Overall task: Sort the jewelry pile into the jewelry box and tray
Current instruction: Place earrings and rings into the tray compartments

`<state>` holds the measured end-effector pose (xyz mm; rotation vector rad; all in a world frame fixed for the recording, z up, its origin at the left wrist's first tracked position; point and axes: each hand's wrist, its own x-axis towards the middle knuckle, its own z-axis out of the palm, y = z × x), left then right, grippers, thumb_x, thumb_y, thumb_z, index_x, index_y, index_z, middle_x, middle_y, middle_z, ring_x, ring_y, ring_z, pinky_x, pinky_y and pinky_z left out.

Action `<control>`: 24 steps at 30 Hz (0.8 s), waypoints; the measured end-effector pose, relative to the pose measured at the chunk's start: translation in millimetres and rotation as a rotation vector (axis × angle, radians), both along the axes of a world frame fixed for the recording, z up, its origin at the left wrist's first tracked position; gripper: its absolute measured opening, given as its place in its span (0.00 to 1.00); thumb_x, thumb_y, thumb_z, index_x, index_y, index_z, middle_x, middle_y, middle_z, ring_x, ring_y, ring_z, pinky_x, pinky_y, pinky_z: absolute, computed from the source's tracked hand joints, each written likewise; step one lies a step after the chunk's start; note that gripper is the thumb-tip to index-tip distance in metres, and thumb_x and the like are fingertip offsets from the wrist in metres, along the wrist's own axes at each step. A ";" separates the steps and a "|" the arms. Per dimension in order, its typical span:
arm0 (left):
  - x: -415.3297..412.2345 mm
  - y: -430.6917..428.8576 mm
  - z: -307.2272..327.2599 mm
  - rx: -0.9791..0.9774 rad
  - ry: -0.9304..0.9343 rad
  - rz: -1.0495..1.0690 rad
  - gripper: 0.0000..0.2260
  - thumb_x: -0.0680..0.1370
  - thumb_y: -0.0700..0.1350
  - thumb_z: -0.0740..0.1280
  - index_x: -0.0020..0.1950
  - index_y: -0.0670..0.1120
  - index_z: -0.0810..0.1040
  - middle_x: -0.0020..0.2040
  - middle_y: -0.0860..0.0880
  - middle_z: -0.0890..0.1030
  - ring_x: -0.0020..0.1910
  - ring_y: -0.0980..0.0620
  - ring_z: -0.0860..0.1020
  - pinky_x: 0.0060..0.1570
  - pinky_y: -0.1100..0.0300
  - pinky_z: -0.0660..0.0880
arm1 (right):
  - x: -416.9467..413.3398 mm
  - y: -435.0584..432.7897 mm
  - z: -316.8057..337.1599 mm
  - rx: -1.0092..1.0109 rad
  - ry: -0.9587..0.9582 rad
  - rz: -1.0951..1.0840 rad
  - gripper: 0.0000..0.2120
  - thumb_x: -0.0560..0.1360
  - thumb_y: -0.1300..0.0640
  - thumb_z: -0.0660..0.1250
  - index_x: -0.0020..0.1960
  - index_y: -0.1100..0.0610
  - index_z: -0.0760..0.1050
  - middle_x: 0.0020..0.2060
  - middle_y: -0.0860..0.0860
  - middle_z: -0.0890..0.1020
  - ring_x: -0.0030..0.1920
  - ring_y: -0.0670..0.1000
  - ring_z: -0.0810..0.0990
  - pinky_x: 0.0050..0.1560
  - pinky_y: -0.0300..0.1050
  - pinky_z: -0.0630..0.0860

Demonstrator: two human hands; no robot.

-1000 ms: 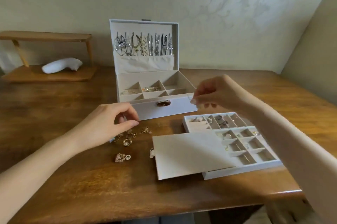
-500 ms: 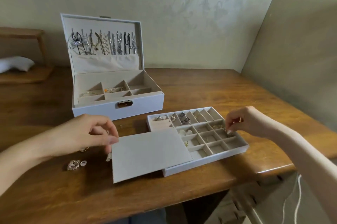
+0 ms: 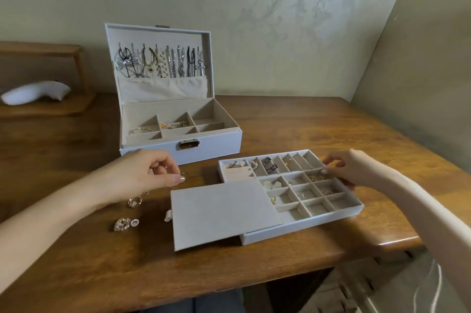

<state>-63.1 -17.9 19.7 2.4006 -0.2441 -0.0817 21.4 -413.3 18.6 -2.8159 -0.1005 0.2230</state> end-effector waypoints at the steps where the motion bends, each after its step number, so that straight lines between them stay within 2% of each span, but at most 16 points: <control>1: 0.9 0.8 -0.1 0.010 -0.038 0.012 0.04 0.72 0.50 0.71 0.44 0.51 0.80 0.34 0.53 0.76 0.29 0.61 0.69 0.33 0.63 0.66 | 0.6 -0.7 -1.2 0.031 -0.003 -0.009 0.06 0.77 0.57 0.67 0.53 0.54 0.75 0.36 0.52 0.81 0.25 0.45 0.76 0.25 0.34 0.71; 4: -0.9 5.8 -0.1 0.046 -0.126 0.025 0.01 0.73 0.49 0.71 0.42 0.54 0.80 0.35 0.53 0.78 0.32 0.57 0.69 0.35 0.59 0.67 | 4.7 -6.7 -1.4 0.063 -0.011 0.004 0.04 0.76 0.58 0.67 0.51 0.54 0.76 0.36 0.53 0.82 0.26 0.46 0.78 0.26 0.36 0.73; 7: -5.1 13.6 -2.8 0.121 -0.168 -0.039 0.04 0.73 0.49 0.71 0.44 0.58 0.78 0.41 0.57 0.79 0.39 0.59 0.74 0.39 0.69 0.69 | 13.0 -20.3 -3.3 0.027 -0.027 -0.012 0.03 0.76 0.59 0.68 0.49 0.53 0.77 0.33 0.54 0.83 0.26 0.50 0.79 0.26 0.39 0.75; 10: -7.9 19.9 -7.6 0.260 -0.207 -0.182 0.09 0.70 0.60 0.68 0.48 0.60 0.76 0.49 0.62 0.75 0.54 0.62 0.70 0.52 0.71 0.66 | 23.9 -46.7 -7.7 0.018 -0.066 -0.055 0.03 0.75 0.58 0.70 0.46 0.51 0.79 0.28 0.52 0.83 0.24 0.50 0.77 0.28 0.42 0.74; 12: -9.1 22.1 -12.2 0.298 -0.220 -0.264 0.17 0.67 0.68 0.65 0.50 0.61 0.76 0.51 0.64 0.74 0.58 0.61 0.68 0.57 0.69 0.64 | 29.7 -66.0 -11.2 0.022 -0.092 -0.102 0.03 0.73 0.57 0.71 0.45 0.50 0.80 0.25 0.52 0.82 0.22 0.49 0.76 0.30 0.41 0.73; 14: -10.7 20.2 -17.7 0.322 -0.214 -0.297 0.22 0.65 0.72 0.62 0.52 0.62 0.75 0.53 0.66 0.73 0.59 0.62 0.67 0.59 0.67 0.62 | 34.4 -84.2 -15.6 0.032 -0.106 -0.152 0.04 0.73 0.57 0.72 0.44 0.48 0.80 0.25 0.53 0.82 0.22 0.50 0.76 0.26 0.39 0.73; 16: -11.3 16.9 -22.8 0.342 -0.228 -0.304 0.22 0.65 0.72 0.62 0.52 0.62 0.75 0.53 0.66 0.73 0.58 0.62 0.67 0.59 0.66 0.61 | 38.5 -99.4 -20.5 0.059 -0.102 -0.205 0.05 0.72 0.57 0.73 0.42 0.47 0.81 0.25 0.56 0.82 0.22 0.53 0.76 0.22 0.36 0.69; 21: -11.1 9.8 -28.0 0.404 -0.256 -0.262 0.06 0.72 0.60 0.67 0.46 0.62 0.75 0.45 0.64 0.73 0.52 0.64 0.66 0.54 0.69 0.61 | 45.2 -109.3 -25.4 0.093 -0.096 -0.254 0.06 0.70 0.59 0.73 0.40 0.48 0.83 0.27 0.59 0.82 0.22 0.54 0.75 0.20 0.34 0.66; 24: -11.2 11.9 -28.8 0.396 -0.255 -0.247 0.06 0.73 0.56 0.69 0.39 0.60 0.73 0.41 0.62 0.74 0.49 0.62 0.68 0.52 0.69 0.61 | 43.4 -103.0 -24.0 0.120 -0.095 -0.252 0.05 0.70 0.61 0.73 0.44 0.53 0.83 0.27 0.59 0.82 0.22 0.55 0.75 0.20 0.34 0.68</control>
